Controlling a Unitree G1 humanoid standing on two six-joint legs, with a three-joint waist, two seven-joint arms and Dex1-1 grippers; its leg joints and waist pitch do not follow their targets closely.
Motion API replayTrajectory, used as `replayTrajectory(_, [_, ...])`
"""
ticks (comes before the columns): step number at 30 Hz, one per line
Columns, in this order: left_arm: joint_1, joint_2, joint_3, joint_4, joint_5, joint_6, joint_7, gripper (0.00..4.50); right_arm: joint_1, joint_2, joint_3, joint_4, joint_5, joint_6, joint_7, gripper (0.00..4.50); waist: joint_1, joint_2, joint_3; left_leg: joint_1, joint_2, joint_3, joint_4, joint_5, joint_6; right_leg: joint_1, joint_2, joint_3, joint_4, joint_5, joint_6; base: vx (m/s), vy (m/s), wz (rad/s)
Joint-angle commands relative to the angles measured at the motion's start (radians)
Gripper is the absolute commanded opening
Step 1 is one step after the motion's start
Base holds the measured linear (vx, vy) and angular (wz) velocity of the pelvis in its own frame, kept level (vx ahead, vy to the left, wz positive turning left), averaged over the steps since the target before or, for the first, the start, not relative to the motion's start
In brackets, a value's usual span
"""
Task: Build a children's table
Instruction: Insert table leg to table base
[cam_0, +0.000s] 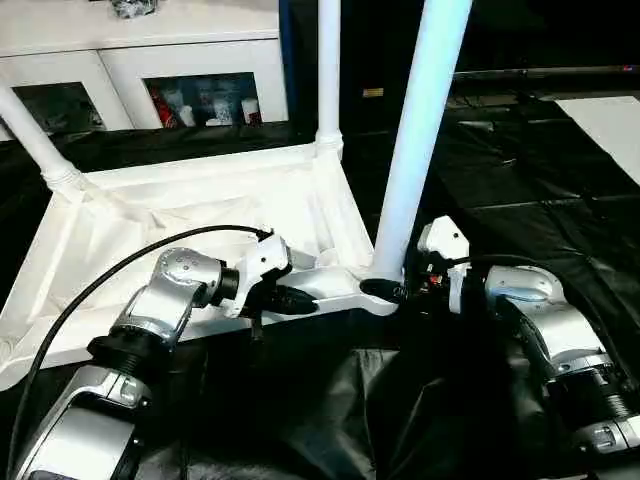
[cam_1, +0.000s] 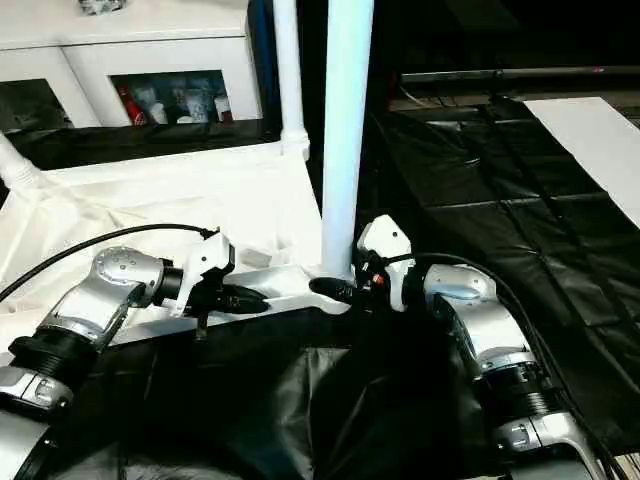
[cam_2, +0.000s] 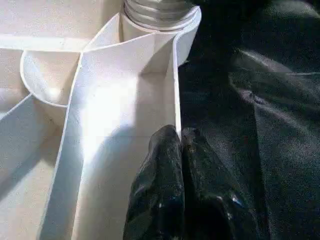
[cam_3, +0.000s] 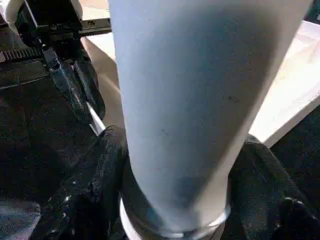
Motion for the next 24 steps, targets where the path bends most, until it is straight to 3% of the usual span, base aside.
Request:
replayTrajectory(1, [-0.012, -0.01, 0.016, -0.026, -0.043, -0.035, -0.029, 0.0, 0.014, 0.001, 0.041, -0.013, -0.019, 0.012, 0.032, 2.62, -0.001, -0.014, -0.081, 0.012, 0.033, -0.004, -0.059, -0.047, 0.123, 0.071, -0.054, 0.049, -0.053, -0.019, -0.251, 0.0, 0.0, 0.0])
replayTrajectory(9, [-0.011, -0.004, 0.013, -0.021, -0.044, -0.032, -0.047, 0.0, 0.032, 0.004, 0.046, 0.006, -0.027, 0.018, 0.04, 2.56, 0.001, -0.011, -0.084, 0.01, 0.032, -0.005, -0.056, -0.029, 0.124, 0.073, -0.053, 0.049, -0.048, -0.004, -0.25, 0.0, 0.0, 0.0])
replayTrajectory(12, [-0.02, -0.019, 0.019, -0.002, -0.029, -0.029, 0.009, 0.0, 0.03, 0.059, -0.003, 0.064, -0.009, 0.043, -0.06, 2.56, -0.002, -0.008, -0.083, 0.01, 0.033, -0.004, -0.056, -0.039, 0.125, 0.07, -0.054, 0.049, -0.05, -0.009, -0.254, 0.0, 0.0, 0.0])
replayTrajectory(15, [-0.042, -0.046, 0.029, 0.035, 0.0, -0.019, 0.11, 0.0, 0.01, 0.121, -0.055, 0.145, -0.009, 0.048, -0.193, 2.49, -0.011, -0.007, -0.078, 0.015, 0.031, -0.005, -0.063, -0.104, 0.082, 0.068, -0.055, 0.047, -0.063, -0.103, -0.242, 0.0, 0.0, 0.0])
replayTrajectory(17, [-0.063, -0.072, 0.036, 0.068, 0.024, 0.009, 0.199, 0.0, -0.019, 0.178, -0.103, 0.217, -0.004, 0.05, -0.319, 2.47, -0.019, -0.007, -0.066, 0.026, 0.03, -0.005, -0.074, -0.196, 0.032, 0.068, -0.055, 0.047, -0.082, -0.253, -0.21, 0.0, 0.0, 0.0])
replayTrajectory(19, [-0.086, -0.105, 0.047, 0.098, 0.038, 0.039, 0.289, 0.0, -0.057, 0.232, -0.147, 0.295, -0.01, 0.041, -0.472, 2.44, -0.023, -0.004, -0.061, 0.031, 0.028, -0.006, -0.078, -0.234, 0.007, 0.064, -0.056, 0.046, -0.09, -0.324, -0.194, 0.0, 0.0, 0.0])
replayTrajectory(20, [-0.091, -0.113, 0.048, 0.105, 0.044, 0.047, 0.312, 0.0, -0.068, 0.244, -0.157, 0.317, -0.014, 0.036, -0.514, 2.43, -0.03, -0.004, -0.067, 0.033, 0.026, -0.012, -0.08, -0.241, -0.014, 0.068, -0.056, 0.046, -0.092, -0.346, -0.172, 0.0, 0.0, 0.0])
replayTrajectory(21, [-0.116, -0.152, 0.057, 0.131, 0.067, 0.109, 0.431, 0.0, -0.114, 0.289, -0.186, 0.412, -0.037, 0.009, -0.691, 2.42, -0.032, -0.004, -0.069, 0.032, 0.028, -0.012, -0.08, -0.231, -0.017, 0.068, -0.056, 0.047, -0.09, -0.323, -0.175, 0.0, 0.0, 0.0])
replayTrajectory(22, [-0.125, -0.167, 0.062, 0.141, 0.071, 0.132, 0.472, 0.0, -0.13, 0.302, -0.19, 0.44, -0.046, -0.001, -0.741, 2.42, -0.038, 0.002, -0.067, 0.031, 0.028, -0.012, -0.081, -0.233, -0.023, 0.064, -0.055, 0.048, -0.089, -0.308, -0.183, 0.0, 0.0, 0.0])
replayTrajectory(24, [-0.144, -0.198, 0.071, 0.162, 0.077, 0.169, 0.554, 0.0, -0.165, 0.332, -0.2, 0.502, -0.071, -0.023, -0.834, 2.42, -0.04, -0.005, -0.069, 0.031, 0.023, -0.009, -0.078, -0.228, -0.018, 0.066, -0.054, 0.047, -0.09, -0.295, -0.186, 0.0, 0.0, 0.0])
